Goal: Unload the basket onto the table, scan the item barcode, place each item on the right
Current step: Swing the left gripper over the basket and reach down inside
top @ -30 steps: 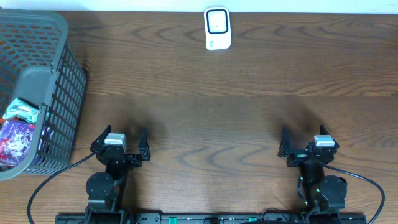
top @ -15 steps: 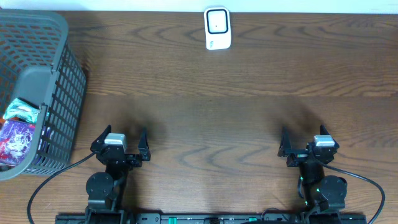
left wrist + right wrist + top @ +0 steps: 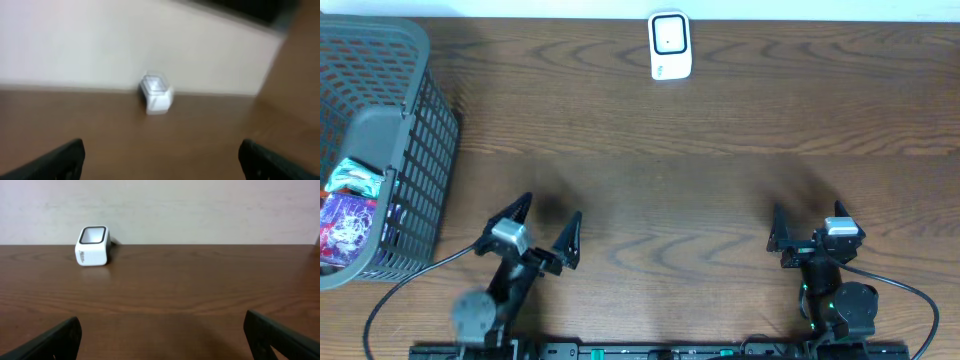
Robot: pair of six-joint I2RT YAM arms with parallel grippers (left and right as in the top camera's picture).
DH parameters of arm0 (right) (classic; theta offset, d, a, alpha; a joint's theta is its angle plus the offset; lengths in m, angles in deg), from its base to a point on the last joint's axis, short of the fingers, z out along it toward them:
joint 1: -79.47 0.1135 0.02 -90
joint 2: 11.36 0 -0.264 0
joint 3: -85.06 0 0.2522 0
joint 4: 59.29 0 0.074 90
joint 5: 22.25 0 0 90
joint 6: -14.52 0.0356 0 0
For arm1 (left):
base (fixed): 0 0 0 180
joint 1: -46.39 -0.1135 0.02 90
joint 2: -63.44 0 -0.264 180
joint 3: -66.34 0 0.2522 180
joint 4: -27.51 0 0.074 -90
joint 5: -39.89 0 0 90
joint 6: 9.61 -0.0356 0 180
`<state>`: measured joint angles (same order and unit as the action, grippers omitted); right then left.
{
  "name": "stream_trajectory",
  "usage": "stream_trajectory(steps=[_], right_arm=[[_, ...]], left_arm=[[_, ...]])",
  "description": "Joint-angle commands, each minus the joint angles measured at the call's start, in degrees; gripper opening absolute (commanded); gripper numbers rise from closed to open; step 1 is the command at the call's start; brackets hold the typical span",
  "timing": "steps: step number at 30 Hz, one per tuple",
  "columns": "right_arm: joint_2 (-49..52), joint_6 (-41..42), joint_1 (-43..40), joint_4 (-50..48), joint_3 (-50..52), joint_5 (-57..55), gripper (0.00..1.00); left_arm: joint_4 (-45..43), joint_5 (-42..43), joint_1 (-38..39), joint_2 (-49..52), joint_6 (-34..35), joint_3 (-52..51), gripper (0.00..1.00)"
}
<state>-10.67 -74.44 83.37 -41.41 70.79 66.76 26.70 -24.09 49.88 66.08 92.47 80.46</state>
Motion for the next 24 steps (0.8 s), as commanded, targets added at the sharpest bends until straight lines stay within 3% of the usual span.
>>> stream_trajectory(steps=[1, 6, 16, 24], right_arm=[[-0.2, 0.6, 0.4, 0.1, 0.2, 0.1, 0.99], [-0.2, 0.6, 0.4, 0.1, 0.2, 0.1, 0.99], [-0.2, 0.6, 0.4, 0.1, 0.2, 0.1, 0.99], [-0.2, 0.6, 0.4, 0.1, 0.2, 0.1, 0.99]], left_arm=[[-9.6, 9.5, 0.2, -0.2, 2.0, -0.1, 0.98], [-22.2, 9.3, 0.2, -0.2, 2.2, 1.7, 0.98], [-22.6, 8.1, 0.2, 6.6, -4.6, 13.9, 0.98], [-22.6, -9.8, 0.2, 23.3, -9.0, 30.3, 0.98]])
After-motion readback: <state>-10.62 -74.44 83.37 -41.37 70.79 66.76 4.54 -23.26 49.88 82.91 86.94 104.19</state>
